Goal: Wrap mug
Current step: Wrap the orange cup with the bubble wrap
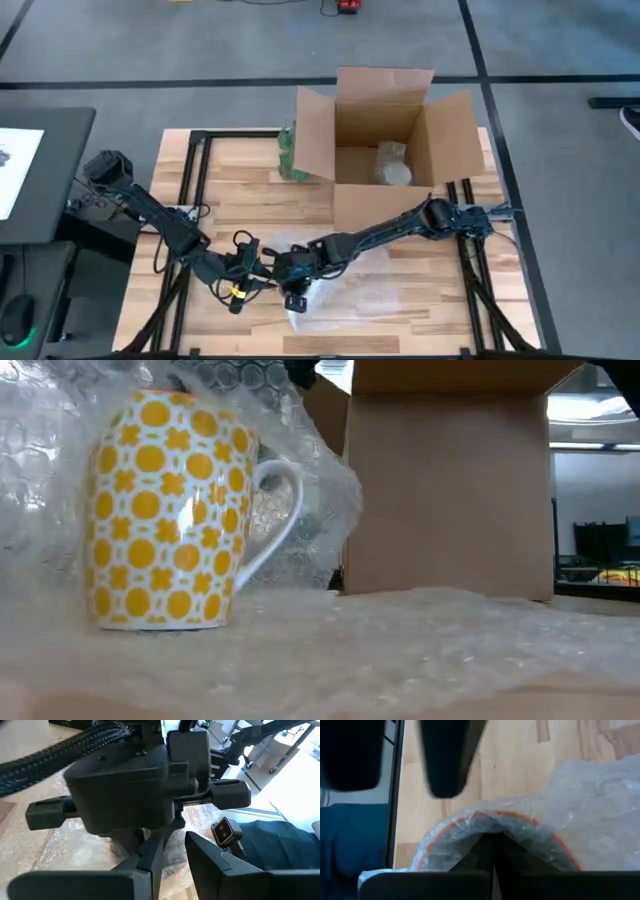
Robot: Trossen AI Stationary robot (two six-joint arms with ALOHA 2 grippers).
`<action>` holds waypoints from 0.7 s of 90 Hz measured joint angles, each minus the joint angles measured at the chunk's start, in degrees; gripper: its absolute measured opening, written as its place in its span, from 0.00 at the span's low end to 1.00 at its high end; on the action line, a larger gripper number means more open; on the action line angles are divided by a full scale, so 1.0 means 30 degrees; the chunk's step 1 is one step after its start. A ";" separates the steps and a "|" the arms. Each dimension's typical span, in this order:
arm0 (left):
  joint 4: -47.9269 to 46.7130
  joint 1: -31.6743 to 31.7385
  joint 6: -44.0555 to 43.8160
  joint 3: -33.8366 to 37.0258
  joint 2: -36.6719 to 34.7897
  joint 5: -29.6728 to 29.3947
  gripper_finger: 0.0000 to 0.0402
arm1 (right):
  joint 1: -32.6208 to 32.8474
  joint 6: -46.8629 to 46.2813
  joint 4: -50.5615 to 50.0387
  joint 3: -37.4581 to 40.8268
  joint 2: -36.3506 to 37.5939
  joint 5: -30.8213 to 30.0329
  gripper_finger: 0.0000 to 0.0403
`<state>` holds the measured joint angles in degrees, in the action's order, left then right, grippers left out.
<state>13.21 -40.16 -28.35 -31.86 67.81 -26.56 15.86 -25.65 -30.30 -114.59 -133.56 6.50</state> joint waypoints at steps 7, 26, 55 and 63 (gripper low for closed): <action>-0.0009 0.0000 -0.0004 0.0000 0.0000 0.0336 0.16 | 0.0007 0.0125 -0.0656 -0.0129 0.0110 0.0321 0.00; 0.0000 0.0007 -0.0013 0.0000 0.0000 0.0456 0.16 | 0.0240 0.1124 -0.4454 -0.2822 0.0241 0.0296 0.00; 0.0918 0.0007 0.1165 -0.0043 0.0000 0.0747 0.16 | 0.0995 0.2654 -1.0139 -0.6858 0.0343 -0.1534 0.00; 0.0670 0.0000 0.2620 -0.0845 0.0273 0.0938 0.15 | 0.1648 0.2257 -1.1927 -0.6339 0.1237 -0.2328 0.00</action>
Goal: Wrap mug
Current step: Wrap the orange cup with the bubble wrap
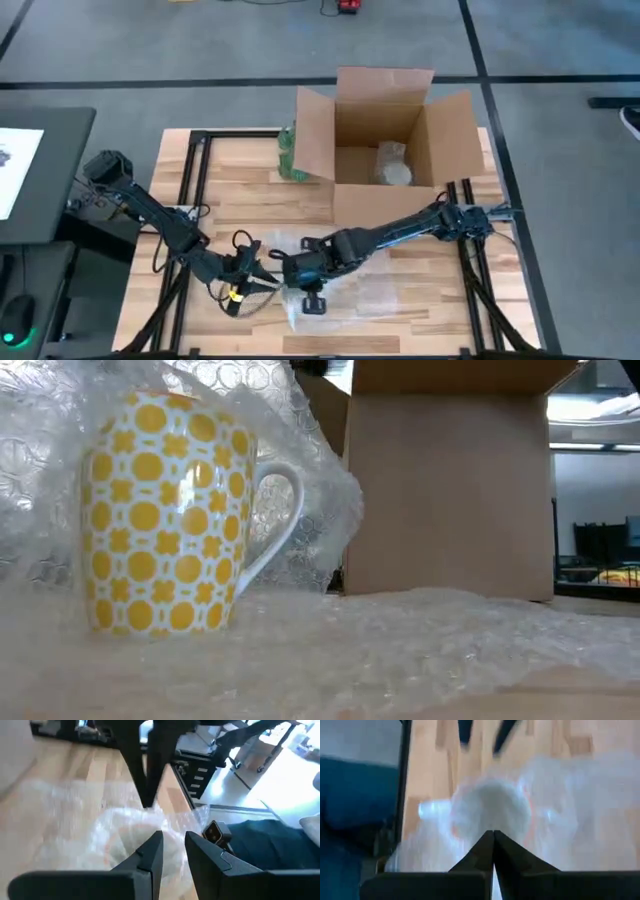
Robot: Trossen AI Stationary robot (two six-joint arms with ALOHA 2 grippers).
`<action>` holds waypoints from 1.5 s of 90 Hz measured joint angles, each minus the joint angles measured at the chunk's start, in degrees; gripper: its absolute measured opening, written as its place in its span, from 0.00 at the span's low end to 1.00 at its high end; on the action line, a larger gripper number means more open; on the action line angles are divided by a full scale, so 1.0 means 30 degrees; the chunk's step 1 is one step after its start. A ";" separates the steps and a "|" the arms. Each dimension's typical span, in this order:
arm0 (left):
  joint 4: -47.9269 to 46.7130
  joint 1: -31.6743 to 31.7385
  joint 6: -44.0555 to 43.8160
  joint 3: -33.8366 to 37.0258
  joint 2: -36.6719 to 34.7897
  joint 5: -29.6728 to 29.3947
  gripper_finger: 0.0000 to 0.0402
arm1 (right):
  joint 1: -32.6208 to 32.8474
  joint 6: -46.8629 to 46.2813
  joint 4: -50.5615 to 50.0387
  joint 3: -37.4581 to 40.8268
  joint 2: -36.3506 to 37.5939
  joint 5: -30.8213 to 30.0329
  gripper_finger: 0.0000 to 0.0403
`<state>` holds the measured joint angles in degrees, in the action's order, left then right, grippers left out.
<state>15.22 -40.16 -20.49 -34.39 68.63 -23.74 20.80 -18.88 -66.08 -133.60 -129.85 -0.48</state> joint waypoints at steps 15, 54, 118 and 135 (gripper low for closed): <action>-0.3917 0.0294 0.1026 -0.2610 0.1111 0.0902 0.07 | 0.1894 -0.1858 -0.4191 0.0000 0.0850 -0.2691 0.00; -1.4260 0.3917 0.0817 -0.9733 0.8028 0.5605 0.00 | 0.5722 -0.5808 -0.6595 0.0000 0.1080 -0.7126 0.00; -2.0766 0.5218 0.1660 -1.5891 1.3146 0.7815 0.00 | 0.6220 -0.6584 -0.7075 0.0000 0.1080 -0.8398 0.00; -2.0837 0.4562 0.1573 -1.6378 1.2326 0.7682 0.00 | 0.6259 -0.6577 -0.7259 0.0000 0.1062 -0.9346 0.00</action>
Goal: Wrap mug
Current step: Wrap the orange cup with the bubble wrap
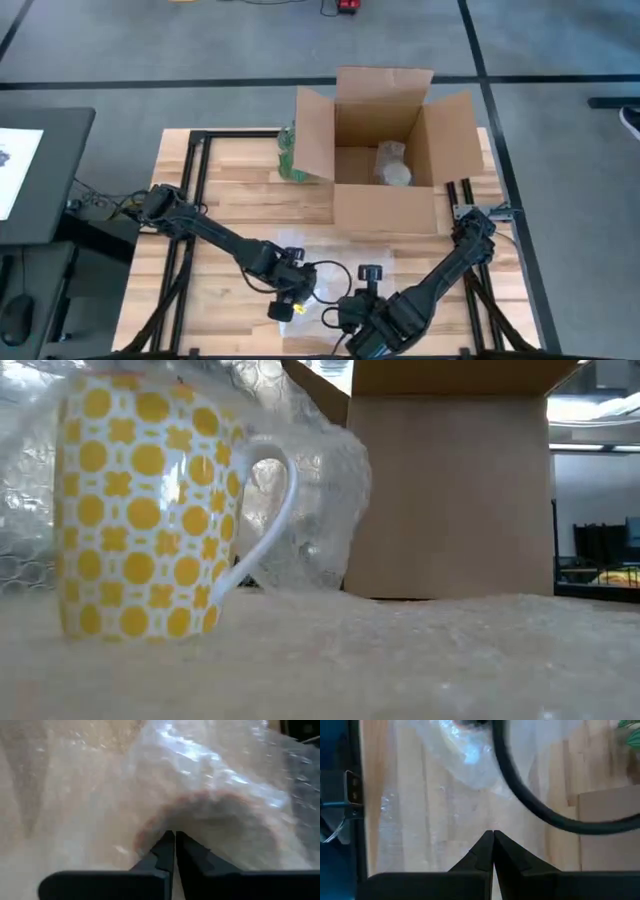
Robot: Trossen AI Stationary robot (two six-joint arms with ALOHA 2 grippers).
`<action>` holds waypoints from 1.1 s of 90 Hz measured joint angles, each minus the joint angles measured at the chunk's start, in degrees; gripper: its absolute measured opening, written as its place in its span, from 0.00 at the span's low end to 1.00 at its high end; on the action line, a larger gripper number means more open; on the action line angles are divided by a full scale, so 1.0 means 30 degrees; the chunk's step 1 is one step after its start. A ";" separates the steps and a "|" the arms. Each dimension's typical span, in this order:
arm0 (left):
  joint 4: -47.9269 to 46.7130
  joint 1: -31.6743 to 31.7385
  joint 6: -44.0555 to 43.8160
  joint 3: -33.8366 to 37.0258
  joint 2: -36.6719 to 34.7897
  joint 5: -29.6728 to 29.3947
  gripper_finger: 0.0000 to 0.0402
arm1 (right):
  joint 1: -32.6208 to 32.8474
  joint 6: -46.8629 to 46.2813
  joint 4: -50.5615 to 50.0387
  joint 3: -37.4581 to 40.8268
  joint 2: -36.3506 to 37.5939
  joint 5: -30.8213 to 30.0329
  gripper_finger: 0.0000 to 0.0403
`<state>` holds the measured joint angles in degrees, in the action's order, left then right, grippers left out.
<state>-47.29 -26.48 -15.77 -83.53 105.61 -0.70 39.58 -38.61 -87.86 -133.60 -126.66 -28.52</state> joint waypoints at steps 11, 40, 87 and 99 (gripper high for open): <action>-0.0078 -0.0362 -0.0284 -0.0018 -0.0398 -0.0026 0.00 | 0.0038 -0.0101 -0.0790 0.0004 -0.0018 -0.0144 0.04; -0.1683 -0.1587 -0.2105 -0.0029 -0.2443 -0.2521 0.00 | 0.0381 -0.1442 -0.0498 0.3979 0.0033 0.2257 0.29; -0.4698 -0.4463 -0.7563 0.1007 -0.5725 -0.7076 0.00 | 0.2328 -0.7271 1.4573 2.1083 0.6898 0.4555 0.43; -0.4181 -0.4736 -0.8928 0.3358 -0.6139 -0.7296 0.00 | 0.2277 -0.7197 1.8755 2.4125 0.7406 0.4635 0.43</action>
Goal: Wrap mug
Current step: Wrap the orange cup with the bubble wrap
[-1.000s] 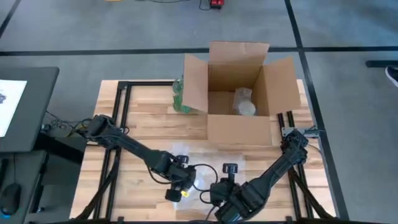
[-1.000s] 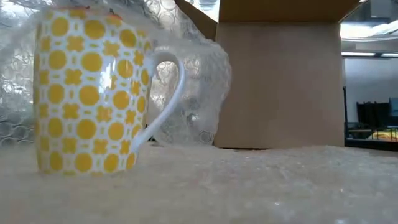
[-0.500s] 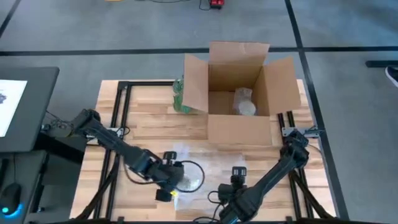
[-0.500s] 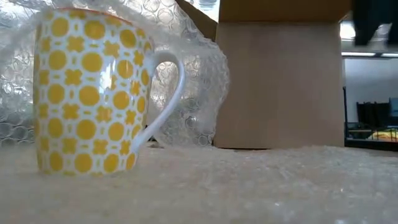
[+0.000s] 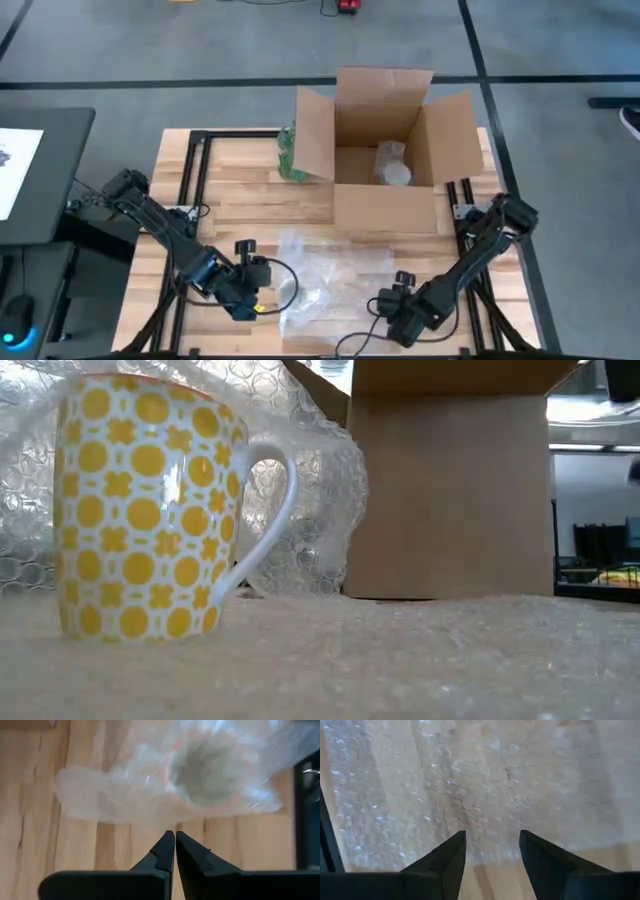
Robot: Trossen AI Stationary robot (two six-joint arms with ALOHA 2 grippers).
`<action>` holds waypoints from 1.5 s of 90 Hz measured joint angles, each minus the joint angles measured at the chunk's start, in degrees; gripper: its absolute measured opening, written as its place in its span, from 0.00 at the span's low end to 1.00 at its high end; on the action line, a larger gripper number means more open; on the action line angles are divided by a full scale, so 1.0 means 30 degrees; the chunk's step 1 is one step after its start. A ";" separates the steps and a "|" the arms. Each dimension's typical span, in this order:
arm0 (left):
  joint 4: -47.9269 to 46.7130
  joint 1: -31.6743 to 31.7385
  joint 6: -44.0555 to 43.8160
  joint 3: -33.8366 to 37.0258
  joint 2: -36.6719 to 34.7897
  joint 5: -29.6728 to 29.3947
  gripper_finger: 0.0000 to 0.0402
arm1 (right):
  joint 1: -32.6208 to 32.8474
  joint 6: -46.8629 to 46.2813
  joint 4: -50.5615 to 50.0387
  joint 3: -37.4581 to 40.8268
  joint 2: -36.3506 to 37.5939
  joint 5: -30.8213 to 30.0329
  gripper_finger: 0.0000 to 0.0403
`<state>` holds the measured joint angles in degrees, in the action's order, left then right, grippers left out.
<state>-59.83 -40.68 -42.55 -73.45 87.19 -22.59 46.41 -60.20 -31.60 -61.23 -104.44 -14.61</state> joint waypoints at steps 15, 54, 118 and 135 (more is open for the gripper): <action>0.2255 -0.0066 -0.2064 0.3678 -0.1438 -0.0157 0.00 | -0.0187 -0.0439 0.0618 0.1319 -0.0168 -0.0414 0.41; 1.4792 0.0609 0.0991 1.0815 -0.2787 -0.2456 0.00 | -0.1472 0.2650 -0.0285 -0.0383 -0.0387 -0.3353 0.03; 1.9342 0.1252 0.3449 1.2095 -0.2780 -0.2865 0.00 | -0.4014 1.2471 0.1140 -0.6977 -0.0350 -0.6476 0.00; 1.9364 0.1254 0.3367 1.2095 -0.2780 -0.3115 0.00 | -0.4323 1.4423 0.2607 -0.8026 -0.0350 -0.6464 0.00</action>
<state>-1.74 -36.92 -32.45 -37.17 78.85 -31.93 33.44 -16.94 -23.77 -85.30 -105.49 -34.00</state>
